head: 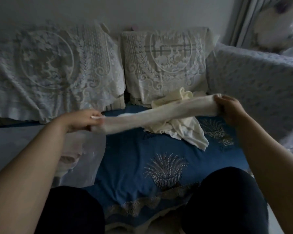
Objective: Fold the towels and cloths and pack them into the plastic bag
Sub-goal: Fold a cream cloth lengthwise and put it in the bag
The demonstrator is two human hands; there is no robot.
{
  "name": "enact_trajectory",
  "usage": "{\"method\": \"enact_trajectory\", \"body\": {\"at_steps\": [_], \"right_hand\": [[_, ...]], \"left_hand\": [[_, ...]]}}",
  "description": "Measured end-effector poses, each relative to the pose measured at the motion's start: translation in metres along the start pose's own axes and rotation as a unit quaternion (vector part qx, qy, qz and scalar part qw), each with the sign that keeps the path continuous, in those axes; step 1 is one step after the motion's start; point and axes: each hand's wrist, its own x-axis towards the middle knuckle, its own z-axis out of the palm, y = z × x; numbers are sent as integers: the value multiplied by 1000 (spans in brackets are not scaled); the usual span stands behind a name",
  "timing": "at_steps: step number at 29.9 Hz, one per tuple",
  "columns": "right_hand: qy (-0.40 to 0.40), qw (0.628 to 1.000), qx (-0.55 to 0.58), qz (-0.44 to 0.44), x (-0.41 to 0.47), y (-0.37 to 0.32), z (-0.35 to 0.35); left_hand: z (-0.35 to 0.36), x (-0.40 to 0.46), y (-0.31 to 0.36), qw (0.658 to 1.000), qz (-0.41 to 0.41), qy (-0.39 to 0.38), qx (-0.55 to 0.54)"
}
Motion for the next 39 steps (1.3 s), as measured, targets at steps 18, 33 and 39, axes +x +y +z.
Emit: {"method": "enact_trajectory", "body": {"at_steps": [18,33,39], "right_hand": [[15,978,-203,53,11,102,14],[-201,778,-524,281,37,153,31],[-62,893,-255,365,19,147,12]], "left_hand": [[83,56,-54,954,-128,174,207],[155,66,-101,931,-297,80,195],[145,55,-77,958,-257,109,56]]}}
